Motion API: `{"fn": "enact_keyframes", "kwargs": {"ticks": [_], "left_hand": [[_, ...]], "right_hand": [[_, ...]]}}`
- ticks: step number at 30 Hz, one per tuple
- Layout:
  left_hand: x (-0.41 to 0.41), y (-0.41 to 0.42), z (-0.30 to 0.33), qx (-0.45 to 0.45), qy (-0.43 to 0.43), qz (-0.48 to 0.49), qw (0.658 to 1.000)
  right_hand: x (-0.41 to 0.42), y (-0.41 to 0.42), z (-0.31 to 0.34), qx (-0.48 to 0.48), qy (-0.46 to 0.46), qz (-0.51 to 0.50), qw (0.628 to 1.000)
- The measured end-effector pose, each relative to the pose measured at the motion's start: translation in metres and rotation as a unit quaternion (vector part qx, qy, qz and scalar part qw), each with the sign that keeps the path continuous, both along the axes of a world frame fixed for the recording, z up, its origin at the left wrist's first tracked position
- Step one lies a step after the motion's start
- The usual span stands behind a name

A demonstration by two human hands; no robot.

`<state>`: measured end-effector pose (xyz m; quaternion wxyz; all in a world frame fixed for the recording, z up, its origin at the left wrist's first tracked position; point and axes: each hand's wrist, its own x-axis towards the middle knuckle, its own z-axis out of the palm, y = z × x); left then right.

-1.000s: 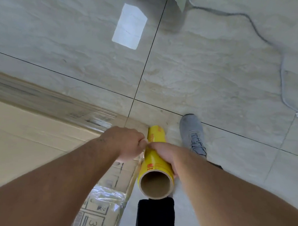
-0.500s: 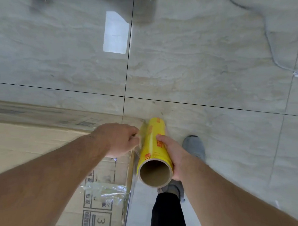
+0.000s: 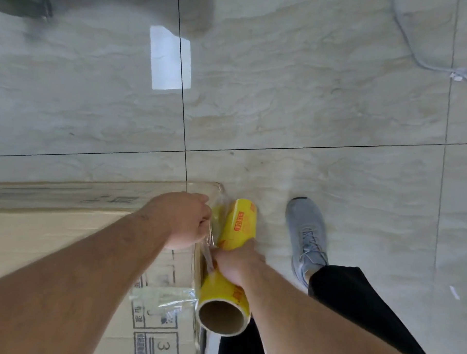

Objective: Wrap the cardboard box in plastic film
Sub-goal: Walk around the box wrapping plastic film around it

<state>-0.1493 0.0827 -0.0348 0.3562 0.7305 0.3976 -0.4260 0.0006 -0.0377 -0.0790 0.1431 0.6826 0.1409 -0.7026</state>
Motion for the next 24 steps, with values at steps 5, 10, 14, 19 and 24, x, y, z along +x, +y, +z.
{"fn": "enact_keyframes", "kwargs": {"ticks": [5,10,14,19,24], "left_hand": [[0.001,-0.001,-0.003,0.012,-0.018,-0.008,1.000],[-0.005,-0.004,-0.008,0.045,-0.038,-0.033,0.998],[-0.001,-0.010,-0.006,0.085,-0.054,-0.129,0.986],[-0.002,-0.007,-0.010,0.109,-0.062,-0.133,0.983],[-0.002,-0.005,-0.015,0.108,-0.044,-0.113,0.987]], "right_hand": [[0.010,-0.021,-0.012,-0.063,-0.021,-0.183,0.981],[0.016,-0.053,0.011,-0.138,0.044,-0.406,0.902],[0.014,-0.052,0.008,-0.110,0.047,-0.408,0.905],[0.020,-0.056,-0.003,-0.027,-0.009,-0.295,0.955],[0.008,-0.071,-0.006,-0.010,0.030,-0.178,0.983]]}}
